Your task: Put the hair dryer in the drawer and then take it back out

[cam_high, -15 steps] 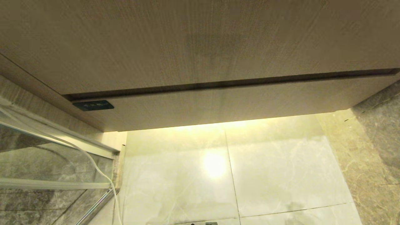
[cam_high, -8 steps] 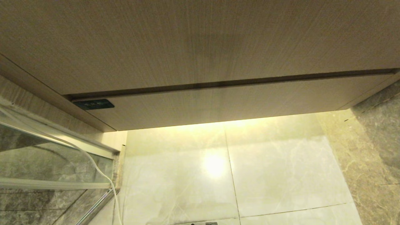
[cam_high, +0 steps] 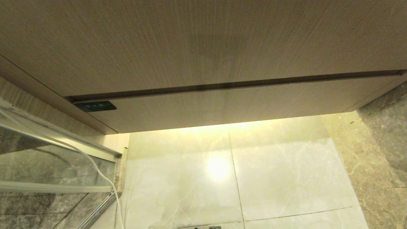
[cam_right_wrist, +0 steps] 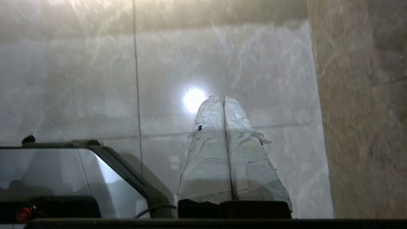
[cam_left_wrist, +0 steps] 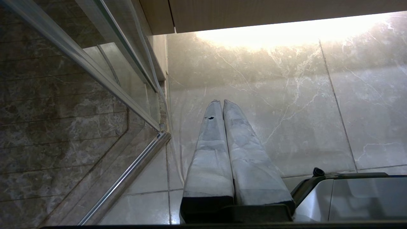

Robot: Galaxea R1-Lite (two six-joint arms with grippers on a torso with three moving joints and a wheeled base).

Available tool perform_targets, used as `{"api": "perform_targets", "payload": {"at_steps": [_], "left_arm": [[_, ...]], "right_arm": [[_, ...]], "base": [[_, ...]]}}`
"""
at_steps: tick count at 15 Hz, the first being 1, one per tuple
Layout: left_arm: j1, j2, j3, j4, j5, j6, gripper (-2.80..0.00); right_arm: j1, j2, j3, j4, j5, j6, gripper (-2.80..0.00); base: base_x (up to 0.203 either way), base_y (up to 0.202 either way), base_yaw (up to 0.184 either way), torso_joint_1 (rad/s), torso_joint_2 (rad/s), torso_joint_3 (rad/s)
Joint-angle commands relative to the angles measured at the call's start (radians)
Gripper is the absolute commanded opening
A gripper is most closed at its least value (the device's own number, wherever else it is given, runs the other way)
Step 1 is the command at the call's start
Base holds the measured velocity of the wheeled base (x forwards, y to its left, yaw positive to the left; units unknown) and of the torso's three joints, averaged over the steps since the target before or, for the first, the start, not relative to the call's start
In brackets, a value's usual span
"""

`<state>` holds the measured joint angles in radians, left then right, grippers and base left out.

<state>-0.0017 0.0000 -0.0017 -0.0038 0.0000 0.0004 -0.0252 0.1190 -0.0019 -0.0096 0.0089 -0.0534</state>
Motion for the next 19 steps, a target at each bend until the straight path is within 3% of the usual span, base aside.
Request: {"api": "perform_targets", "payload": {"at_steps": [1, 11, 19], "left_arm": [[0.0, 0.001, 0.0, -0.001, 0.0, 0.0, -2.8], [0.0, 0.001, 0.0, -0.001, 0.0, 0.0, -2.8], [0.0, 0.0, 0.0, -0.001, 0.0, 0.0, -2.8]], "right_arm": [[0.015, -0.121, 0.002, 0.006, 0.0, -0.002, -2.8], [0.016, -0.121, 0.002, 0.008, -0.001, 0.001, -2.8], [0.016, -0.121, 0.002, 0.01, -0.006, 0.047, -2.8]], "base": [[0.0, 0.0, 0.0, 0.0, 0.0, 0.0], [0.0, 0.0, 0.0, 0.0, 0.0, 0.0], [0.0, 0.0, 0.0, 0.0, 0.0, 0.0]]}}
